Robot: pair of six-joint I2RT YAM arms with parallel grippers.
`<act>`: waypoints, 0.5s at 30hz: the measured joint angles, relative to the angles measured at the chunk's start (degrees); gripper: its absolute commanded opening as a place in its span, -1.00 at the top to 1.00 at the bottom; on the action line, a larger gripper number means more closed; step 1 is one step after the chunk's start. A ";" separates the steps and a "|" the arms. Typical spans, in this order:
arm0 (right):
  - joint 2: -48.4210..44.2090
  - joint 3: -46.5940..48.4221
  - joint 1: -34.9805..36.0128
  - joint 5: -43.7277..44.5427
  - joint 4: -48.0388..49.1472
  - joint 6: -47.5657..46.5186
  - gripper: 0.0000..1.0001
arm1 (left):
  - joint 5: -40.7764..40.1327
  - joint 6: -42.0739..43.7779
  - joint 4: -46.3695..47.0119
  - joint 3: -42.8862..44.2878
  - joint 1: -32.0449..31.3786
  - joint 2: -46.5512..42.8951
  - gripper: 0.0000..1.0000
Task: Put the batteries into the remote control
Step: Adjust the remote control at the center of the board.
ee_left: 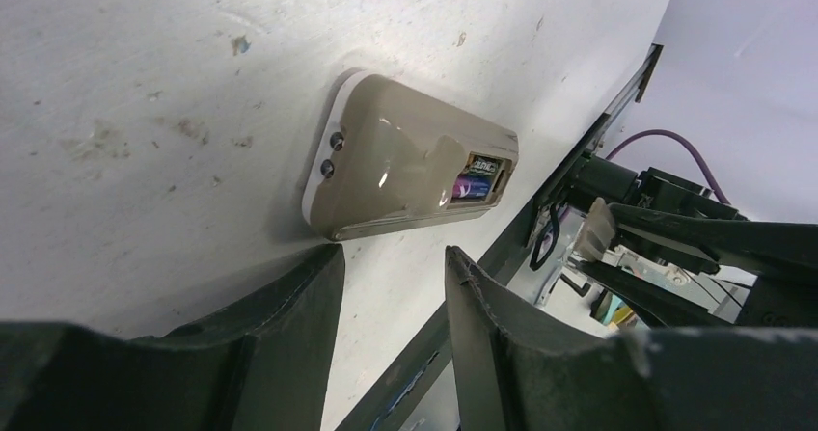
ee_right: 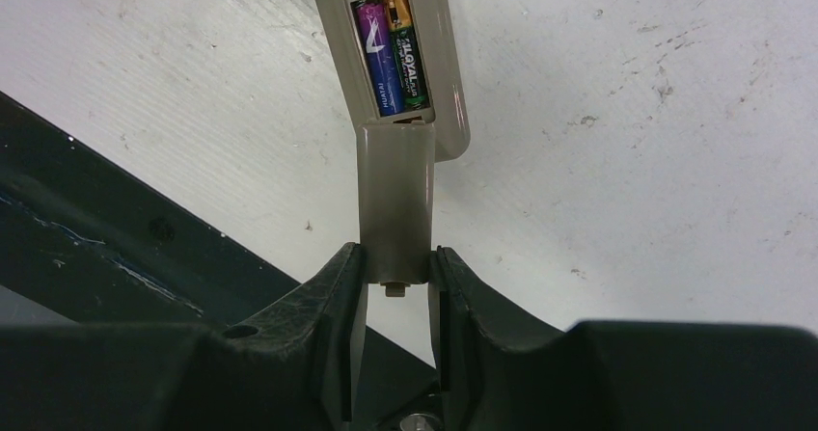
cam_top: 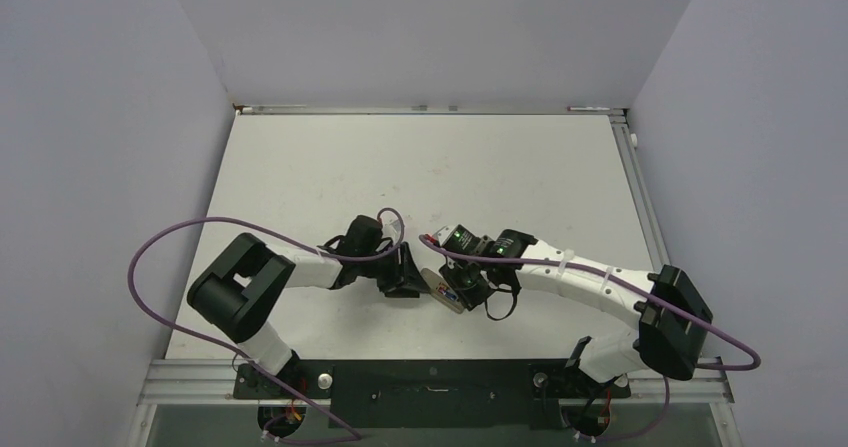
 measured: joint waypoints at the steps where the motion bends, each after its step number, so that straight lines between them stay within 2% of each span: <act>1: 0.24 0.00 0.00 -0.04 0.07 0.00 0.83 | 0.33 -0.15 0.66 0.04 0.00 0.39 0.20; 15: 4.00 0.00 -0.07 -0.66 0.94 -0.20 0.83 | 1.31 -0.44 2.60 2.89 0.00 3.91 0.20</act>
